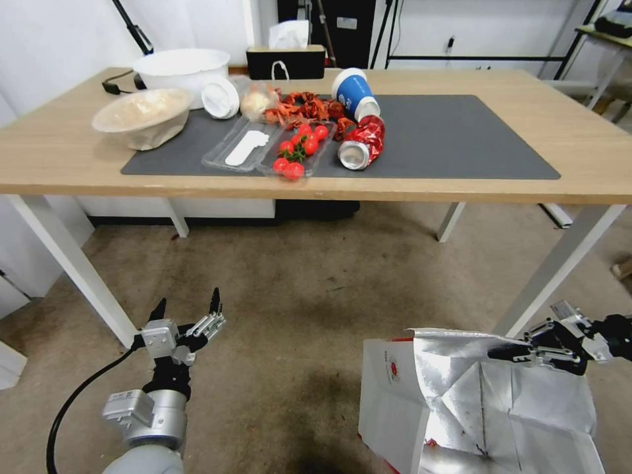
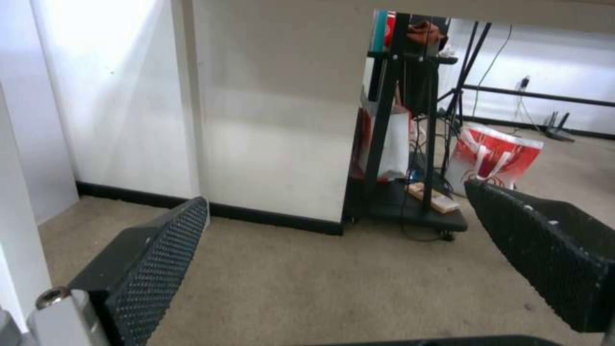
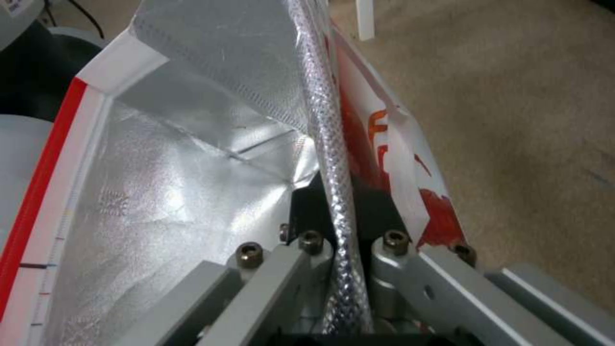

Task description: Pick up the food delivery bag from the floor and place it on the table.

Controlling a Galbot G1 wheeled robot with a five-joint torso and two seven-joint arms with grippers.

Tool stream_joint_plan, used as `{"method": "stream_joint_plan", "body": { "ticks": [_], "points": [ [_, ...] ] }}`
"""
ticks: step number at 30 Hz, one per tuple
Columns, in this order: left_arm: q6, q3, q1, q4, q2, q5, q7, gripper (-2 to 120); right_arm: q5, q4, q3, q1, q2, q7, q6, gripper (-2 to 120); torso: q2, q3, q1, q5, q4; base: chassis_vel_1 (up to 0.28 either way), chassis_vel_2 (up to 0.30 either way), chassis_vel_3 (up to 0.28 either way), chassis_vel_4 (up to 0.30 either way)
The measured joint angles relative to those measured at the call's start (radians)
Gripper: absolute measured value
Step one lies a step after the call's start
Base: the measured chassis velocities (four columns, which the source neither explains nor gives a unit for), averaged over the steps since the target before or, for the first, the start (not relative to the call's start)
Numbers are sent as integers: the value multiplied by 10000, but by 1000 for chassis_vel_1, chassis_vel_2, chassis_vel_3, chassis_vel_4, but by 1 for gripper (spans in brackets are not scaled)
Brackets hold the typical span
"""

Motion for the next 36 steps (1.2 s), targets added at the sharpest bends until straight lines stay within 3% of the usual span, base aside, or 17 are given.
{"method": "stream_joint_plan", "body": {
  "ticks": [36],
  "points": [
    [38, -13, 39, -67, 0, 9, -33, 100, 124, 115, 51, -22, 69, 0, -65, 0, 1474, 967, 503, 0, 0, 0, 0, 0, 0]
  ]
}}
